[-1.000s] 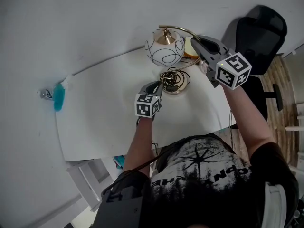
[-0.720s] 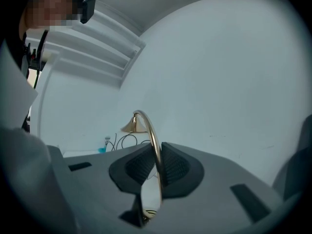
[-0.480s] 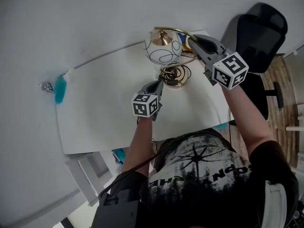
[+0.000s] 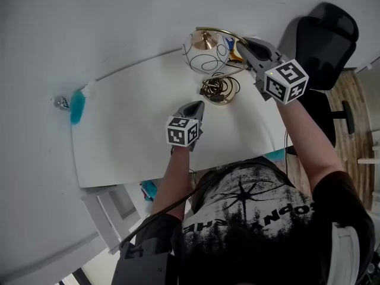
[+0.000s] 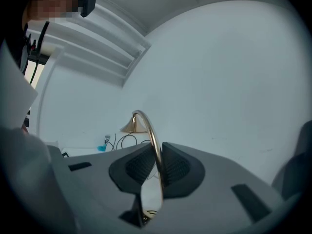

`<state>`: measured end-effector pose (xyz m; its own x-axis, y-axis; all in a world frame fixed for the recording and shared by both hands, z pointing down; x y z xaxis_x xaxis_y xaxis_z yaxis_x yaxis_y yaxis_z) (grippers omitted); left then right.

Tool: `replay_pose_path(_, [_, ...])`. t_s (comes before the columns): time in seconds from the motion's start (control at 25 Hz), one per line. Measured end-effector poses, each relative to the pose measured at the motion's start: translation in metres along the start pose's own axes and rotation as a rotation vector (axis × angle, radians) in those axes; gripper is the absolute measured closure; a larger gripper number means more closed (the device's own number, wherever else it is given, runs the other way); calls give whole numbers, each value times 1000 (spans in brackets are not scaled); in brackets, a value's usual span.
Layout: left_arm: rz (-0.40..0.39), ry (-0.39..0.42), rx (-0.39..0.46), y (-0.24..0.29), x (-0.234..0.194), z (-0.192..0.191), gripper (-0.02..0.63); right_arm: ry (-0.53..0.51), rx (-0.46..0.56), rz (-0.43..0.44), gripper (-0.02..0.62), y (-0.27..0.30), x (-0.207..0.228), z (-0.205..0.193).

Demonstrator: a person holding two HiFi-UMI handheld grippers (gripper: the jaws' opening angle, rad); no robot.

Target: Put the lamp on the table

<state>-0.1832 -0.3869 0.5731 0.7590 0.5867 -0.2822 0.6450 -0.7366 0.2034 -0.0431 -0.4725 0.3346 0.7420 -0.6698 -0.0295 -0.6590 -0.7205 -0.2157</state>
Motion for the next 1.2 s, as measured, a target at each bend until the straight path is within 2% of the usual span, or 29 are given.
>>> replay_pose_path(0.4, [-23, 1, -7, -7, 10, 4, 591, -28, -29, -77, 551, -4, 1, -4])
replay_pose_path(0.6, [-18, -10, -3, -12, 7, 7, 591, 11, -43, -101, 472, -23, 0, -17])
replay_pose_path(0.8, [-38, -2, 15, -15, 14, 13, 591, 42, -79, -126, 468, -48, -1, -34])
replay_pose_path(1.0, [-77, 45, 47, -14, 33, 24, 591, 72, -118, -125, 469, -73, -11, -53])
replay_pose_path(1.2, [-134, 7, 99, -15, 53, 44, 591, 127, -135, -93, 471, -91, -31, -72])
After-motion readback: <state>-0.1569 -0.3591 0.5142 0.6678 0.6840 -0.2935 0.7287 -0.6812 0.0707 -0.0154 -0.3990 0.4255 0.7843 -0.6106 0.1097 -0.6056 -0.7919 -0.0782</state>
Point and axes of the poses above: the fingertips, and each gripper's own axes: y forward along the fingers, x to its right, z out of its top, the point moved 1 cm from there along -y, backward along the fingers, and after that the axes turned 14 degrees about x, right-handed, at the moved point
